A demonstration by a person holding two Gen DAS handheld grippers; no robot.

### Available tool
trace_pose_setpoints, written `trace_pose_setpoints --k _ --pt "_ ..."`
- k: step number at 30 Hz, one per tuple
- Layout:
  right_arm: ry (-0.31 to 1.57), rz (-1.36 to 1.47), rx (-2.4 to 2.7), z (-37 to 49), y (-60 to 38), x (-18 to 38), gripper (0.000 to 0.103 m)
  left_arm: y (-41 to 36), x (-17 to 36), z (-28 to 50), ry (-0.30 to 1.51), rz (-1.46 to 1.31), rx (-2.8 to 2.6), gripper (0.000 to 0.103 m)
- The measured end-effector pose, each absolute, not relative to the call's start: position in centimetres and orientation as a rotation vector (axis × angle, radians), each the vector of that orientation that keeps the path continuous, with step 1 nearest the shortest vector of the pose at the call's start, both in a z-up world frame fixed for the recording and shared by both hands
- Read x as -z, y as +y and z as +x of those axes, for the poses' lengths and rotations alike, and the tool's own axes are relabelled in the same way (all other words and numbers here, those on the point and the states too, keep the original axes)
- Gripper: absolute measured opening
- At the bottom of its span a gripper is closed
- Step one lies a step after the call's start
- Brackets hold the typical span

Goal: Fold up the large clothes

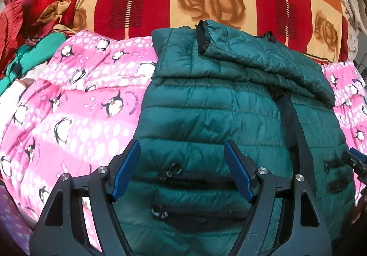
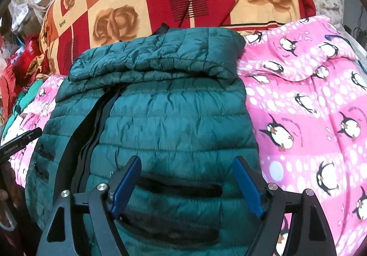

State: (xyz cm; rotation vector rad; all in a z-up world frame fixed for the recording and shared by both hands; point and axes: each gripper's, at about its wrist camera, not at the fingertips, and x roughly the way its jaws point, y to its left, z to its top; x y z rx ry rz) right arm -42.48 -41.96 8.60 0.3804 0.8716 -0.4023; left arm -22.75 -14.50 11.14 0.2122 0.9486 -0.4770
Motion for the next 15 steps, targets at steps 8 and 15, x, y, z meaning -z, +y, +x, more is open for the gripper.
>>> trace_pose_setpoints --k 8,15 --pt "0.898 0.377 0.409 -44.9 -40.8 -8.2 0.079 -12.5 -10.9 -25.0 0.949 0.224 0.47 0.076" --pt "0.919 0.375 0.431 -47.3 -40.1 -7.9 0.079 -11.3 -10.6 -26.4 0.955 0.228 0.468 0.076"
